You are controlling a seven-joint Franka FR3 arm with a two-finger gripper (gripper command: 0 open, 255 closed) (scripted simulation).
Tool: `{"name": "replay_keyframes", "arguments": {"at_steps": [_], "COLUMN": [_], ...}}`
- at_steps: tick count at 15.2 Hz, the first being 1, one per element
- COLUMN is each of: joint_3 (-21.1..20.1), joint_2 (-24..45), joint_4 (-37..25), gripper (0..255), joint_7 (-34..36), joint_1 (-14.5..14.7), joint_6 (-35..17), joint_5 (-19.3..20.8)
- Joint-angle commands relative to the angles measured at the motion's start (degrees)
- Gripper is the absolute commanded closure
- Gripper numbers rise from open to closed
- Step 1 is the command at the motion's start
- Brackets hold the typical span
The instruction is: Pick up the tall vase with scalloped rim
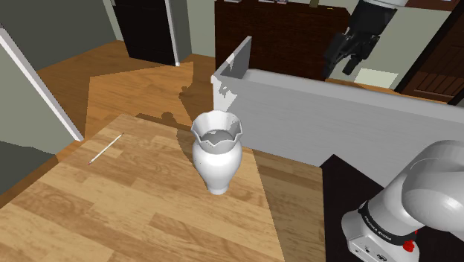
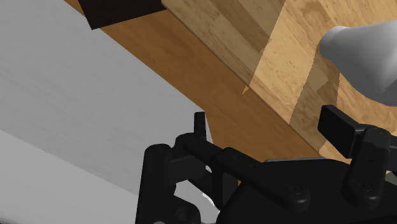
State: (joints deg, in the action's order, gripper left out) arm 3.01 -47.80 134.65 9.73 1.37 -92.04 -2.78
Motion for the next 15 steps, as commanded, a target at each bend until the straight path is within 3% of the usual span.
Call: {"name": "replay_keyframes", "arguments": {"at_steps": [1,15], "joint_3": [0.0,-8.4], "joint_2": [0.0,17.7], "joint_4": [0.0,-3.1], "gripper": [0,0], "joint_7": [0.0,2.4], "joint_1": [0.0,8.6], "joint_6": [0.0,-15.4], "joint_5": [0.0,-10.6]}}
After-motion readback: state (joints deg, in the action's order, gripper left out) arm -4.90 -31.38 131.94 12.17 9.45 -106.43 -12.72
